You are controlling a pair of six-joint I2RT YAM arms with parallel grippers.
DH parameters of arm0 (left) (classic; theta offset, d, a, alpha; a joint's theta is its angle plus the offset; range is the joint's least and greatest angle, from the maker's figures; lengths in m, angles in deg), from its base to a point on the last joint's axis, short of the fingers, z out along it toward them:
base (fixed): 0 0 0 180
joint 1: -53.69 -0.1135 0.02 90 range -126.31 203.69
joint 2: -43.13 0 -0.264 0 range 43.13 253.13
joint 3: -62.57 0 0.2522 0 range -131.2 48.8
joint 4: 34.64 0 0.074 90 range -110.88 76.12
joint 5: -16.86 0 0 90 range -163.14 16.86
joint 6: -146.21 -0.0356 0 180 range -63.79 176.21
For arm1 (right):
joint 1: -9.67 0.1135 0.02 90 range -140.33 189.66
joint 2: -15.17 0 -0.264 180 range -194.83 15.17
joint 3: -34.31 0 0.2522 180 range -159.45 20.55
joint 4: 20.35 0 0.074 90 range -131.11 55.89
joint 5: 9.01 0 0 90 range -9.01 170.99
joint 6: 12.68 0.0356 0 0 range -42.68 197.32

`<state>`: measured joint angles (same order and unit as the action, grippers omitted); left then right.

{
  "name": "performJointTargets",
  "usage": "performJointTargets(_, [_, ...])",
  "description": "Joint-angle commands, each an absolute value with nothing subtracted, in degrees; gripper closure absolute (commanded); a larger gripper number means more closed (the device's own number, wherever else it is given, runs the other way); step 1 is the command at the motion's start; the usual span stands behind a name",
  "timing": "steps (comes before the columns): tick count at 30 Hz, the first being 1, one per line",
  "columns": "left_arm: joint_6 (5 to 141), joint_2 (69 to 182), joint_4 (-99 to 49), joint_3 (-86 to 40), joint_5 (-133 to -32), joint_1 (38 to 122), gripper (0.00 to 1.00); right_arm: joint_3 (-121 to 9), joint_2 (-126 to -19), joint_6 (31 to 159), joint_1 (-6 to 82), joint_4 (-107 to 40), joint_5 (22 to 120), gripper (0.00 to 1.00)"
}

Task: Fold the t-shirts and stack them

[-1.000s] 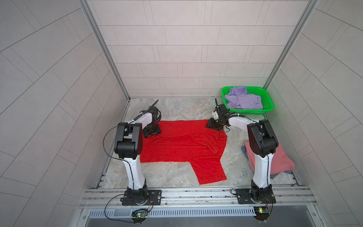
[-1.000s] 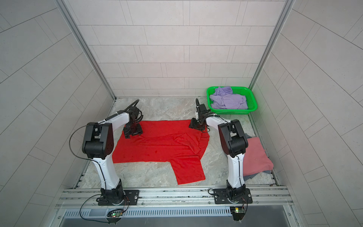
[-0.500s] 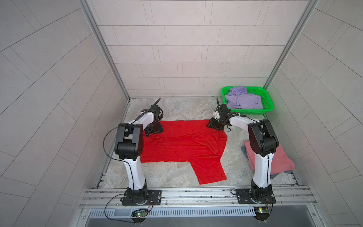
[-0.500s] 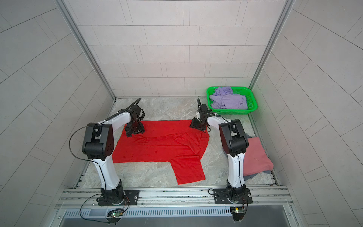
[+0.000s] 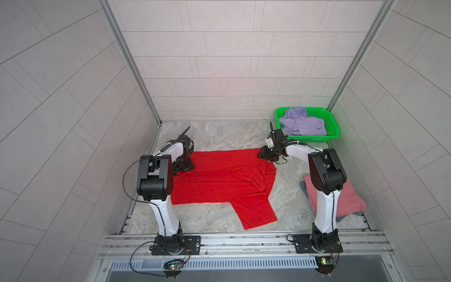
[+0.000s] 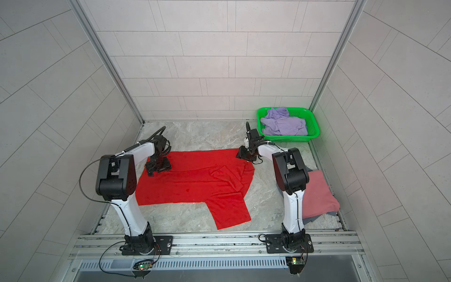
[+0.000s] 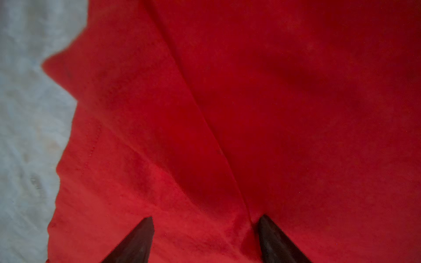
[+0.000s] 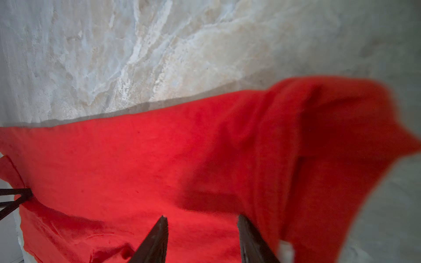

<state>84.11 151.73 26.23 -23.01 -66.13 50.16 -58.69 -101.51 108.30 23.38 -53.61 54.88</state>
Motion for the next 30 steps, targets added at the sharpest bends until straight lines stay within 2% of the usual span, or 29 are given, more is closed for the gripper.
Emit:
performJointTargets(1, [82.7,148.1,28.9,-20.7,-63.4,47.0,0.25,-58.8,-102.8,108.2,23.0,-54.3,56.1,0.50])
performJointTargets(8, [83.4,144.7,28.6,-19.2,-67.6,42.9,0.25,-60.1,-103.6,108.4,23.1,-54.9,56.1,0.50])
performJointTargets(15, [83.3,143.8,29.0,-20.3,-67.5,40.9,0.25,-60.9,-101.0,108.4,23.7,-55.8,56.4,0.49])
performJointTargets(20, [83.3,142.5,25.0,-22.3,-77.2,41.9,0.26,-61.8,-99.4,108.1,25.9,-57.8,56.1,0.50])
performJointTargets(25, [84.5,147.5,22.9,-25.5,-80.4,46.1,0.26,-62.6,-100.5,108.3,28.4,-57.7,56.6,0.50])
performJointTargets(30, [87.5,154.0,19.2,-27.2,-82.8,46.8,0.26,-66.3,-105.1,108.5,28.9,-57.1,57.1,0.50])
